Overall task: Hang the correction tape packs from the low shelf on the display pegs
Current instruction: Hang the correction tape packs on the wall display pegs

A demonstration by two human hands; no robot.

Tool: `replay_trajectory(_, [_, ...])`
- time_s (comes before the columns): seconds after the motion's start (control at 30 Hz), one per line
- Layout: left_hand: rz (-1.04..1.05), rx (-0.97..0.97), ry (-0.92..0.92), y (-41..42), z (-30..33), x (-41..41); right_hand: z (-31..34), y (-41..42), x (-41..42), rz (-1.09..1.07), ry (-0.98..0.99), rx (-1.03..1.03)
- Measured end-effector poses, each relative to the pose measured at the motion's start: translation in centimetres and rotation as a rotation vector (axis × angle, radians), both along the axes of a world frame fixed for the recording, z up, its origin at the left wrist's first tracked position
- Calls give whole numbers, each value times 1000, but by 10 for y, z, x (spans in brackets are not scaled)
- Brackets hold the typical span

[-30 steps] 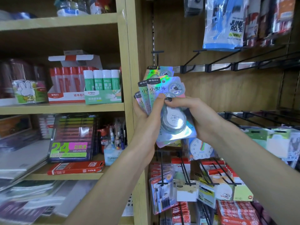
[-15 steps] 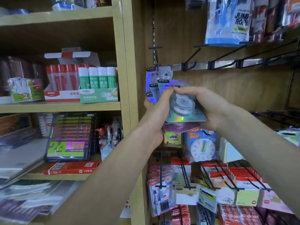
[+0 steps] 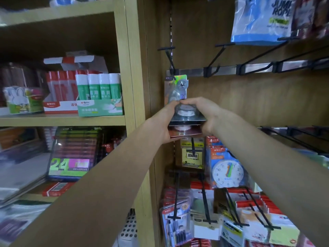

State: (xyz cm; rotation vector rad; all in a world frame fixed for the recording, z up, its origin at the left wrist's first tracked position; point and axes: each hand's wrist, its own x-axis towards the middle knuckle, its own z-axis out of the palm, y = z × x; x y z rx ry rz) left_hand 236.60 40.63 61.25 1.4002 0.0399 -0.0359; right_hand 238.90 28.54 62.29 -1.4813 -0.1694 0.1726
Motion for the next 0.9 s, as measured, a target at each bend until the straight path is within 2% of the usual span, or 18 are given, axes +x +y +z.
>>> replay_trajectory(0.27, [98,-34,-251,-2,-35,-21,-24,-15,-39,173,-179,193])
replay_trajectory(0.47, [206,-8,-541,-4,-41,-54,-36,-19,-69,229,-309,228])
replay_trajectory(0.57, [224,14,-642,1,-41,-59,-46,-21,-76,247,-311,260])
replay_trajectory(0.73, [155,68,-699,10,-46,-55,-43,-17,-78,191,-251,191])
replay_trajectory(0.9, [36,63,-701,23,-39,-46,-48,-16,-84,187,-324,289])
